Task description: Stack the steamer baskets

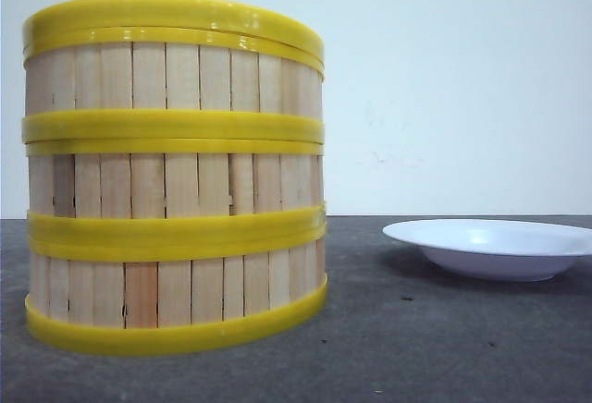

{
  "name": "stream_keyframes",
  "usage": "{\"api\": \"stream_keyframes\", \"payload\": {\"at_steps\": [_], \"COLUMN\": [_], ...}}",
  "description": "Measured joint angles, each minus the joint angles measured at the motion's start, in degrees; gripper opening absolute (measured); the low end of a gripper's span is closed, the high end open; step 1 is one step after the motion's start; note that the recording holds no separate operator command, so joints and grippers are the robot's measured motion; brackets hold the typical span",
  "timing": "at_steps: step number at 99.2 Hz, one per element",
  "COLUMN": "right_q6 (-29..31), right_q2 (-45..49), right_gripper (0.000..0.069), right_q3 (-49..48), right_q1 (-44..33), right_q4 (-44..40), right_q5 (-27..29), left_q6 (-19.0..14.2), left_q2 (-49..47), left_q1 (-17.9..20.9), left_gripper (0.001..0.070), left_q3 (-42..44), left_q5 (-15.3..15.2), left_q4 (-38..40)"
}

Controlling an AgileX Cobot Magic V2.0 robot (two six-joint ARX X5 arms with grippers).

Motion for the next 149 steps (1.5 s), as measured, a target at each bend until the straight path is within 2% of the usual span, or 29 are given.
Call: {"api": "stream_keyframes", "payload": {"at_steps": [3, 6, 16, 74, 82, 94, 121, 136, 149], "right_q6": [0.0, 0.0, 0.1, 0.2, 0.2, 0.2, 0.2, 0.2, 0.2], "right_q2": [0.0, 0.0, 0.0, 0.0, 0.0, 0.0, 0.0, 0.0, 0.0], "right_gripper": [0.0132, 0.0086, 0.0025, 0.0009, 0.0009, 0.0009, 0.0009, 0.0009, 0.0009], "right_q3": [0.0, 0.0, 0.0, 0.0, 0.0, 0.0, 0.0, 0.0, 0.0], "right_q1": [0.0, 0.0, 0.0, 0.0, 0.0, 0.0, 0.0, 0.0, 0.0], "right_q4": [0.0, 0.1, 0.2, 2.2, 2.2, 2.2, 2.2, 2.2, 2.2], "right_q5": [0.0, 0.0, 0.0, 0.0, 0.0, 0.0, 0.0, 0.0, 0.0], "left_q6": [0.0, -0.1, -0.1, -0.2, 0.5, 0.9, -0.5, -1.2, -1.3], "left_q2": [0.0, 0.0, 0.0, 0.0, -1.0, -7.5, -28.0, -37.9, -43.5], "left_q1": [0.0, 0.0, 0.0, 0.0, 0.1, 0.5, 0.4, 0.4, 0.4], "left_gripper": [0.0058, 0.0039, 0.0017, 0.0014, 0.0014, 0.0014, 0.0014, 0.0014, 0.0014], "left_q3": [0.0, 0.0, 0.0, 0.0, -1.3, -9.3, -38.3, -47.8, -49.6], "left_q5": [0.0, 0.0, 0.0, 0.0, -1.2, -2.0, -1.9, -1.9, -1.9], "left_q4": [0.0, 0.1, -0.1, 0.2, 1.7, 7.2, 32.1, 36.0, 36.0]}}
